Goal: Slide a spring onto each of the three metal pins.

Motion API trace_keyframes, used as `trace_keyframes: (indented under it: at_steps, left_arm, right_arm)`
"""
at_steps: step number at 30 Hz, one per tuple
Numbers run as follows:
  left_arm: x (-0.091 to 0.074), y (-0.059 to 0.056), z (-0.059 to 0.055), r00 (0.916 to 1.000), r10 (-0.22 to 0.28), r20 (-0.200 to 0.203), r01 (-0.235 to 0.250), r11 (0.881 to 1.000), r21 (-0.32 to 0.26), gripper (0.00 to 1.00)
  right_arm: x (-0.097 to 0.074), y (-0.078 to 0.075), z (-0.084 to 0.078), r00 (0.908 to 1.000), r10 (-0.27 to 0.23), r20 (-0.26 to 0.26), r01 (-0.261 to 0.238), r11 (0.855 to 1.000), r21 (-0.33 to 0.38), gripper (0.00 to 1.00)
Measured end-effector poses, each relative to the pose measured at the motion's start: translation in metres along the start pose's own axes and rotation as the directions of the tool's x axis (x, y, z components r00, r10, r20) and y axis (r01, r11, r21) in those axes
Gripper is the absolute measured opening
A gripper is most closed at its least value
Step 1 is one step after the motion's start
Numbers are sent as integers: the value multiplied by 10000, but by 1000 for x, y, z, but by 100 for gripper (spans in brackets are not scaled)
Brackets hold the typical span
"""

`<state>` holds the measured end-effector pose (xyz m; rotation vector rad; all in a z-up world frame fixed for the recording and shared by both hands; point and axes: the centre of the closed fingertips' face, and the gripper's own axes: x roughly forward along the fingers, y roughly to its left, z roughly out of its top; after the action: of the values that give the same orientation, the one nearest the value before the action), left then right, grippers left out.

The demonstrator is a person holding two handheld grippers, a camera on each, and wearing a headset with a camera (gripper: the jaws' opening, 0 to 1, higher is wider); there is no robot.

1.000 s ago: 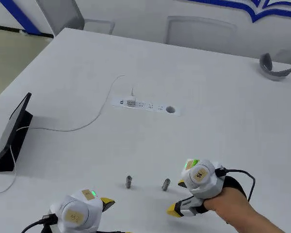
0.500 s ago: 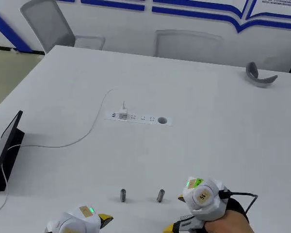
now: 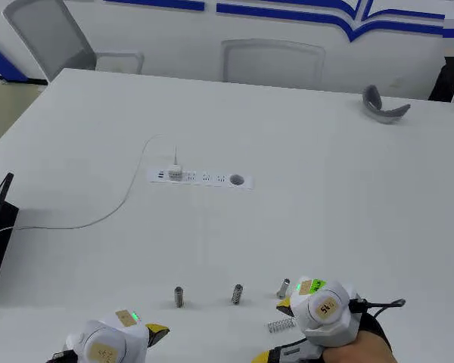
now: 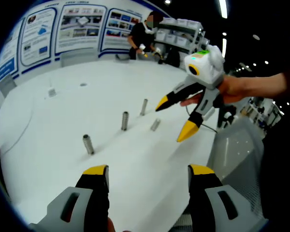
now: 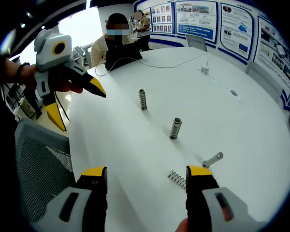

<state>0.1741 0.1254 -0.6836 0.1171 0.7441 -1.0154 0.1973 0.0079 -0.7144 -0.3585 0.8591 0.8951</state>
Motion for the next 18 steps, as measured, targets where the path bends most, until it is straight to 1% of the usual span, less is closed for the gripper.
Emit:
trace_keyframes:
  at_steps: [5, 8, 12, 18]
  left_arm:
    - [4, -2, 4, 10000, -28, 51, 28, 10000, 10, 68]
    - [7, -4, 4, 10000, -63, 7, 63, 10000, 28, 68]
    - [10, -6, 3, 9999, -120, -66, 120, 9999, 53, 68]
    - [15, -11, 7, 9998, -187, -88, 188, 9998, 114, 68]
  right_arm:
    - [-6, 2, -8, 9999, -1, 167, -5, 9993, 365, 68]
    - [-11, 2, -11, 9996, -134, 265, 119, 9985, 538, 68]
    - [-16, 2, -15, 9988, -203, 453, 166, 9966, 802, 68]
    - [-25, -2, -23, 9974, -384, 613, 310, 9926, 1174, 70]
